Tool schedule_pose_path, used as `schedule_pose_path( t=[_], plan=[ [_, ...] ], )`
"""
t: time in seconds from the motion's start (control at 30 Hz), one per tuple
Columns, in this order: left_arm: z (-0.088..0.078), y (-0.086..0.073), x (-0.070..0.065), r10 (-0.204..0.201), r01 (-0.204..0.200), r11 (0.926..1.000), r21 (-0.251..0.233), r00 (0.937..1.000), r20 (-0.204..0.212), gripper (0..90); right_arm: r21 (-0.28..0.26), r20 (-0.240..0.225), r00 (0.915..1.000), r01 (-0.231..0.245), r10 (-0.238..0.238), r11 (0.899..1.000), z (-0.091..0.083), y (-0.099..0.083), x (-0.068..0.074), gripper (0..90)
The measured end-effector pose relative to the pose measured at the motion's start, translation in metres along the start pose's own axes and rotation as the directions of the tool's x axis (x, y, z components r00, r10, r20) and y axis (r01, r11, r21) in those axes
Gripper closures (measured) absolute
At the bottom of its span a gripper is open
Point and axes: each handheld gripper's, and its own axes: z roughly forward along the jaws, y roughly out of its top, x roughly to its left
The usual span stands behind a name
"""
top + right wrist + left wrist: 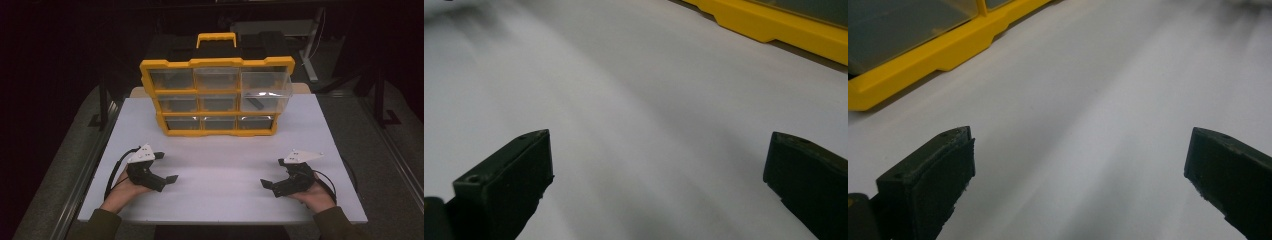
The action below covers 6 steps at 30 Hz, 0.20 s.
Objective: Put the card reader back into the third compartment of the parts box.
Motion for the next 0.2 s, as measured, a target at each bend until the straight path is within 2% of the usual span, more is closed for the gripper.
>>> schedule_pose_path(
  t=[0.2],
  plan=[
    [0.0022,-0.0007,-0.0010,-0.002,0.002,0.9999,0.011,1.0000,0.003,0.0,-0.001,0.000,1.0000,0.000,0.000,1.000,0.0001,-0.0006,0.0003,0.0]
  ],
)
